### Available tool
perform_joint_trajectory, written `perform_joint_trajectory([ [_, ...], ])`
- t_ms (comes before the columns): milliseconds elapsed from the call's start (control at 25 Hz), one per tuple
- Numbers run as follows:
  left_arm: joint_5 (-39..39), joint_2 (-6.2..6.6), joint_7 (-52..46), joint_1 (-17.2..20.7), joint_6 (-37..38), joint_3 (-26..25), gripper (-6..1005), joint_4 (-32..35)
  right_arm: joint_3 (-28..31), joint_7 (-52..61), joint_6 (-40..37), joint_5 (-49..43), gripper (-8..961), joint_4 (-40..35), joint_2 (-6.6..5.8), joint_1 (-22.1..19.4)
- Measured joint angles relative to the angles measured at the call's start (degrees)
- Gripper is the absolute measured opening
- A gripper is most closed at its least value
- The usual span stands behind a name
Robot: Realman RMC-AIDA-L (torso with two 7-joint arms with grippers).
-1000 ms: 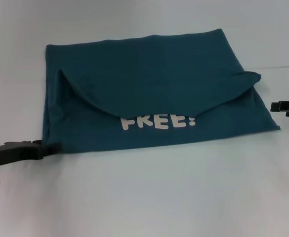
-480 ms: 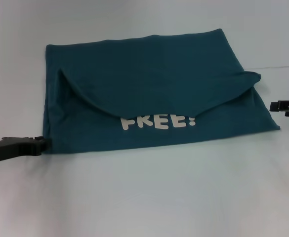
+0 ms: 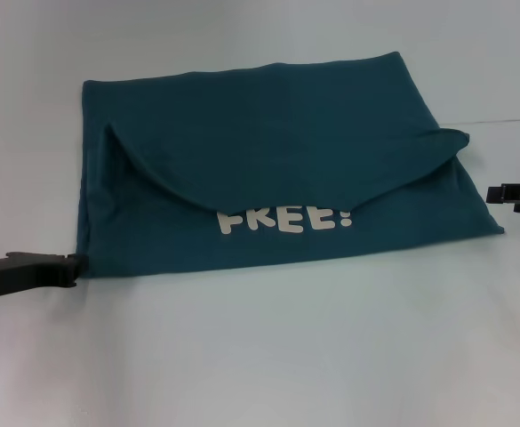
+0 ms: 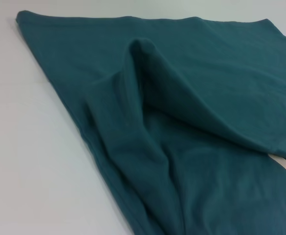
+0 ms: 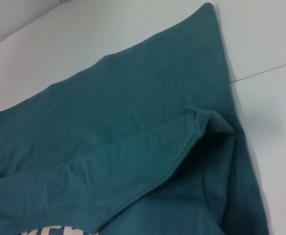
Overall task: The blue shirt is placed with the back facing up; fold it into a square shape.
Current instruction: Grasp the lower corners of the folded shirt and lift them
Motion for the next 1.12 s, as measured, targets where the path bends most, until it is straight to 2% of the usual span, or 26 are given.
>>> perform_joint_trajectory([
  [520, 0.0, 0.23, -0.8, 0.4, 0.4, -0.3, 0, 1.0, 0.0, -0.2, 0.1, 0.0, 655, 0.0, 0.05, 0.0],
  [880, 0.0, 0.15, -2.1, 2.2, 5.3, -0.4, 1, 5.2, 0.0, -0.4, 0.1, 0.0, 655, 0.0, 0.09, -0.2],
  [1120, 0.1, 0.01, -2.3, 2.6, 6.7, -0.4, 0, 5.6, 0.0, -0.4, 0.1, -0.1, 655, 0.0, 0.09, -0.2],
])
